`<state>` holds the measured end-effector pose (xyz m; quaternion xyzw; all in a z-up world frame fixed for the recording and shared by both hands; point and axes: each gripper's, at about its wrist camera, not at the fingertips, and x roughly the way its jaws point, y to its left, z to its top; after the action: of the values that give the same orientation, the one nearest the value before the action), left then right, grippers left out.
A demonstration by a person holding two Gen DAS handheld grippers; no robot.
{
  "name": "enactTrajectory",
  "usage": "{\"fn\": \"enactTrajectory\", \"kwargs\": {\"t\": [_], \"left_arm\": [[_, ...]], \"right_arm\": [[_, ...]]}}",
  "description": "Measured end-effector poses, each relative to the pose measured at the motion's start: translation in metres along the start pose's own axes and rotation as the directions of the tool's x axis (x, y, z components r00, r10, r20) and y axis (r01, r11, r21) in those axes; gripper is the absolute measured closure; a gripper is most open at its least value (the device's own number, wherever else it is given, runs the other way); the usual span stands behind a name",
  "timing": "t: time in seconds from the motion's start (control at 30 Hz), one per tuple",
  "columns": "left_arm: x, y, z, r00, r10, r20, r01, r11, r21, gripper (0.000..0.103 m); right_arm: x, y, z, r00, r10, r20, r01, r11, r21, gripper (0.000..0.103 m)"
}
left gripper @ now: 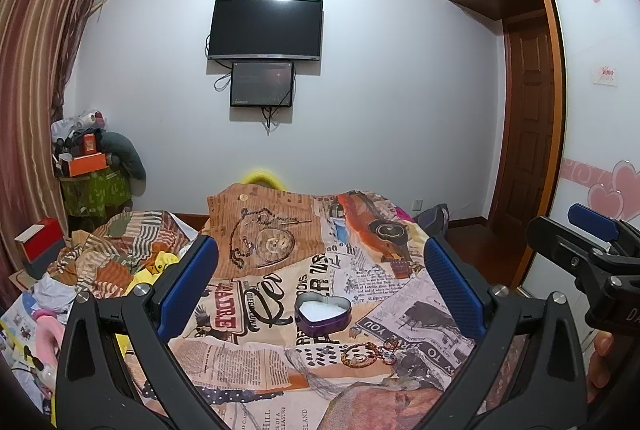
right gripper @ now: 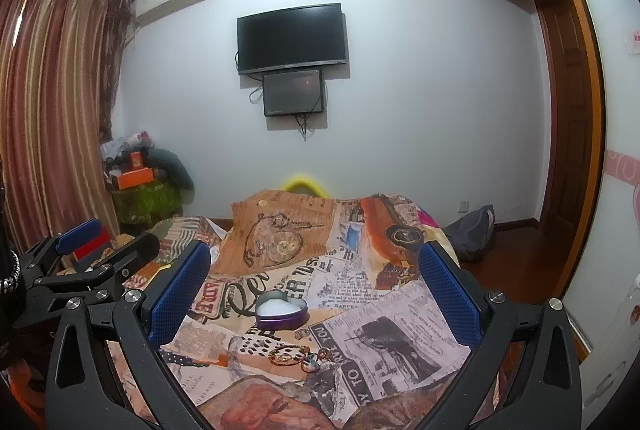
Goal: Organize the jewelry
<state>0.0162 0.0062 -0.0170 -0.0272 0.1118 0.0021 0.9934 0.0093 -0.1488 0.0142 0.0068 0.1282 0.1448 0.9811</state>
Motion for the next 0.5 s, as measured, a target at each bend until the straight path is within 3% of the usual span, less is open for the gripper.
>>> {"fn": "enactTrajectory", "kwargs": {"t": [0.33,0.5], "left_arm": [[0.041,0.013,-0.009,0.994,0.030,-0.101,-0.031,0.999,-0.011,0.000],[0.078,0.031,-0.023,0.977,0.051,-0.206,-0.058,0.998,-0.030,0.000]], "right_arm": [[0.033,-0.017,-0.013,0.995,-0.039,-0.096,0.040,0.999,0.012,0.000],[0.059,-0.032,-0.027,0.981,-0.077,-0.176,0.080,0.997,0.011,0.000]]}}
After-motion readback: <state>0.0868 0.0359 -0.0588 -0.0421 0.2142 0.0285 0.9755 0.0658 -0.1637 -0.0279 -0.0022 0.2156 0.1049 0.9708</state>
